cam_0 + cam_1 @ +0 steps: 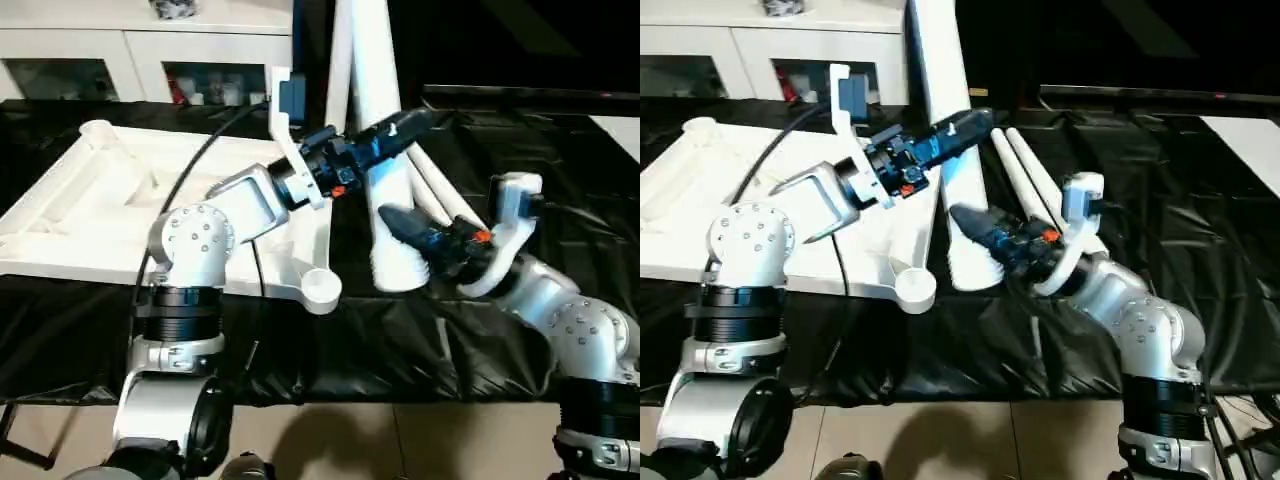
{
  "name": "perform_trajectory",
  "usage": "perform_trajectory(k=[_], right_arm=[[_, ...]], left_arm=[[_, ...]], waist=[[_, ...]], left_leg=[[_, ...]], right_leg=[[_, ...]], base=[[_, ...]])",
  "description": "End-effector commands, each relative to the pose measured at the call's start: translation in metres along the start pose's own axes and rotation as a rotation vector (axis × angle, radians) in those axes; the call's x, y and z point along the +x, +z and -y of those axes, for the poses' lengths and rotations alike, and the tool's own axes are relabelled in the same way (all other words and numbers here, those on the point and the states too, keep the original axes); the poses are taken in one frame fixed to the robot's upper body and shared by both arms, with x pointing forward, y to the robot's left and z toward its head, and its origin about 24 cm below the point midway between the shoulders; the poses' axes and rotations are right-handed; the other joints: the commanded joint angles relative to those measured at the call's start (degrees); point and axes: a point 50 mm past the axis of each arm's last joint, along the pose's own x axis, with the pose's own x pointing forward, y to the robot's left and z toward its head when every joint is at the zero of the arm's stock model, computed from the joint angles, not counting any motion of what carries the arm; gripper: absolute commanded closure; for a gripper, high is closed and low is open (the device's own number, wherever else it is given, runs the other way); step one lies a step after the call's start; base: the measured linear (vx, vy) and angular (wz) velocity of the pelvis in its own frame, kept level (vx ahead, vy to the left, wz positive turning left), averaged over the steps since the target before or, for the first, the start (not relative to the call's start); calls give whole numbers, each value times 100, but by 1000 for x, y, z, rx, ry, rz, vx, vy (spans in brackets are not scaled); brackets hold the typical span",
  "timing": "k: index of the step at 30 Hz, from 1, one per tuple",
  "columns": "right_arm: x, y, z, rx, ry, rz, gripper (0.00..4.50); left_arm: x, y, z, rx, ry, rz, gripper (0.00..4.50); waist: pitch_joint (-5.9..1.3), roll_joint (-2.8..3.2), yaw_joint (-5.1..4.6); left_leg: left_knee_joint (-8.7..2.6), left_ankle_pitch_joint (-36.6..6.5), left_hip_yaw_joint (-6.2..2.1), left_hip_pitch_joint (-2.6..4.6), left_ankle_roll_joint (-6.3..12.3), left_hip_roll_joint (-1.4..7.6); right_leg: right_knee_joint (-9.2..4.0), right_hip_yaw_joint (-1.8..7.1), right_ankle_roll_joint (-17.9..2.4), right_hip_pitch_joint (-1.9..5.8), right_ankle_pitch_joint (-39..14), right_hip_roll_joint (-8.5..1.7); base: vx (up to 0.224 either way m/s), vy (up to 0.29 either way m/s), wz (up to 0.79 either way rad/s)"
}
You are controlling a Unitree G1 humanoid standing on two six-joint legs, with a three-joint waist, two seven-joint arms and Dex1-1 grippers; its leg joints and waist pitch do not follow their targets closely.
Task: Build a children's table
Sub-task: Pick table leg
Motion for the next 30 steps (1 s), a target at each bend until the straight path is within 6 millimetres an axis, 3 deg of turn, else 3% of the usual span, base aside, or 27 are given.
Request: perform_trajectory(k=[1, 3, 6, 12, 21, 24, 26, 30], right_arm=[[18, 2, -2, -162, -79, -88, 261], [22, 2, -2, -197, -104, -99, 261], [43, 1, -1, -274, -197, -123, 261], [74, 5, -9, -428, -287, -106, 261], [80, 6, -12, -504, -319, -122, 261], [79, 10, -10, -486, -315, -99, 191], [77, 12, -10, -467, -297, -90, 170], [71, 18, -9, -437, -239, -93, 137]], left_arm=[[10, 4, -6, 73, 162, -28, 46], [12, 4, -7, 69, 183, -22, 65], [16, 2, -10, 88, 267, -18, 86], [15, 9, -28, -18, 520, 139, 131], [13, 15, -27, -20, 516, 204, 212], [13, 17, -26, -6, 478, 212, 232], [11, 19, -26, 4, 454, 218, 258], [9, 22, -25, 40, 382, 204, 264]], waist=[[-471, -64, 1], [-493, -39, 10], [-489, -41, -21], [-502, -37, -49], [-485, -28, -65], [-483, -34, -77], [-480, -37, -84], [-485, -36, -74]], left_leg=[[-405, -1161, -77, 122, -224, 170], [-388, -1013, -85, 120, -252, 160], [-385, -916, -82, 99, -207, 154], [-384, -907, -86, 109, -180, 160], [-391, -936, -81, 107, -122, 154], [-395, -1019, -80, 110, -127, 155], [-397, -1036, -80, 113, -116, 156], [-391, -992, -75, 117, -81, 162]], right_leg=[[-502, 215, -717, 250, -1493, -338], [-468, 215, -695, 262, -1360, -349], [-446, 206, -818, 262, -1141, -343], [-434, 206, -908, 280, -810, -340], [-431, 210, -902, 293, -711, -336], [-446, 214, -878, 291, -829, -342], [-444, 216, -879, 288, -832, -340], [-423, 216, -935, 290, -768, -343]], base=[[0, 0, 0], [0, 0, 0], [0, 0, 0], [0, 0, 0], [0, 0, 0], [0, 0, 0], [0, 0, 0], [0, 0, 0]])
